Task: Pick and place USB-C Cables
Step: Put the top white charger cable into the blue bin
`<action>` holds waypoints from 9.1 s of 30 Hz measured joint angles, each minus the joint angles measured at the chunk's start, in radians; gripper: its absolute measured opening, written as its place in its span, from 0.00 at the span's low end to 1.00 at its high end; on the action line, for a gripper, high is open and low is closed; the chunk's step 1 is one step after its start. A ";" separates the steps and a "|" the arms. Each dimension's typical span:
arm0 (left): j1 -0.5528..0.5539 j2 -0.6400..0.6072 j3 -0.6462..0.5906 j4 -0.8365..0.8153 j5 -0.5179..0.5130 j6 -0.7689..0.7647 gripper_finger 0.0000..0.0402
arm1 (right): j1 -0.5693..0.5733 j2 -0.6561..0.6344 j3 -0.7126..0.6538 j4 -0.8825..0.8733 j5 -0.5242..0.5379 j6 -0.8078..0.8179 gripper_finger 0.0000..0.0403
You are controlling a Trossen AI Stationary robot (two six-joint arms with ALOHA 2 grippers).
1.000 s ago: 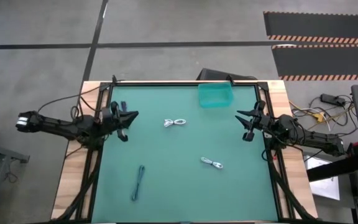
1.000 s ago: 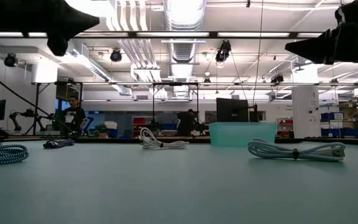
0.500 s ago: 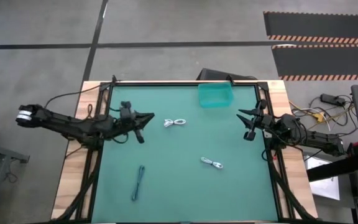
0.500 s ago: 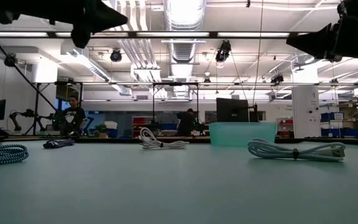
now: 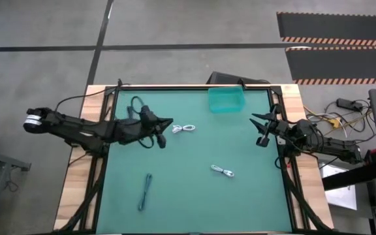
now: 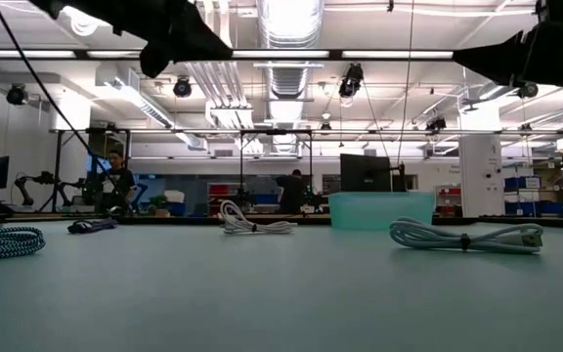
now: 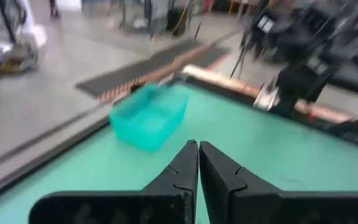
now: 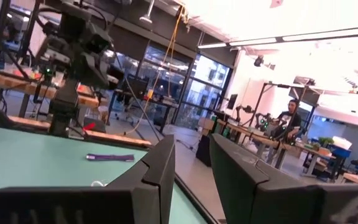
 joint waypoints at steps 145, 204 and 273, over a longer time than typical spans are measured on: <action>0.358 0.823 0.439 -0.458 0.507 0.420 0.31 | 0.000 0.003 0.002 0.024 0.028 0.009 0.23; 0.301 0.773 0.725 -0.497 0.497 0.396 0.01 | 0.000 0.001 0.002 0.024 0.028 0.000 0.23; 0.368 0.974 1.162 0.146 0.463 0.661 0.01 | 0.002 0.000 0.001 0.317 -0.064 0.058 0.23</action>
